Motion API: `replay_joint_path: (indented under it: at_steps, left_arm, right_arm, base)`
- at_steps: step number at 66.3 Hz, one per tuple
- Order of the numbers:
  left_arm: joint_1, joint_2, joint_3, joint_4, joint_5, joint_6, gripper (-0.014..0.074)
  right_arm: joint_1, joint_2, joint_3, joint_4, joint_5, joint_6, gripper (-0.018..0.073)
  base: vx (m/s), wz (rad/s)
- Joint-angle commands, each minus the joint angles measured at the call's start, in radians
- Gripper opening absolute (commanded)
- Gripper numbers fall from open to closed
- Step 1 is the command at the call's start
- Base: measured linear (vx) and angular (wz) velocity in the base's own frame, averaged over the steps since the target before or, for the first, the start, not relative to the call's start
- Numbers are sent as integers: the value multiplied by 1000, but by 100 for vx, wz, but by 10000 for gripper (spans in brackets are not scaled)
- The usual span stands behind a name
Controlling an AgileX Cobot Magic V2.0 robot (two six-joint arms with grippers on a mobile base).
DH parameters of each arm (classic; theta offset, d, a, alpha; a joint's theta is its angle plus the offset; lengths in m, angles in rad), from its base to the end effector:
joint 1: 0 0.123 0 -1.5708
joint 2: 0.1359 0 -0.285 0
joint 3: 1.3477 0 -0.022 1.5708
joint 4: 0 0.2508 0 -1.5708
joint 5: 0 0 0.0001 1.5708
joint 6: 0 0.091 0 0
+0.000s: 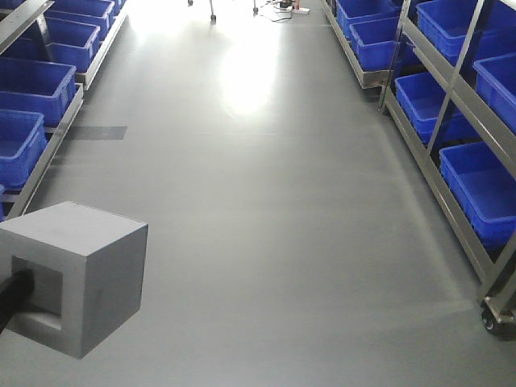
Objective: Sort gray base to blue bin
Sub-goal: 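Drive the base down the aisle carrying the block in the left gripper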
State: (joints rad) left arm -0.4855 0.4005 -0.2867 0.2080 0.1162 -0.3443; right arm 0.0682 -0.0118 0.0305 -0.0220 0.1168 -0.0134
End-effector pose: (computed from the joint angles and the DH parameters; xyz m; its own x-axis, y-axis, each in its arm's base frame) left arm 0.0863 -0.0430 0.2711 -0.1837 -0.0582 -0.9813 0.4244 0.8957 -0.1326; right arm 0.0567 0.0036 0.1929 -0.0458 -0.0385 -0.9982 -0.0672 0.9971 -0.0353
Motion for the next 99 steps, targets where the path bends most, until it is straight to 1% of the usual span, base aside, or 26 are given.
replay_joint_path:
  at_steps: [1,31,99]
  left_arm:
    - [-6,3,-34,-2,-107,-6,-6]
    - [-6,3,-34,-2,-107,-6,-6]
    - [-6,3,-34,-2,-107,-6,-6]
  right_arm:
    - [-5,-11,14,-11,-78,-5,-9]
    - [-5,-11,14,-11,-78,-5,-9]
    - [-5,-11,14,-11,-78,-5,-9]
  base:
    - [41,-10]
    - [43,-6]
    - [44,4]
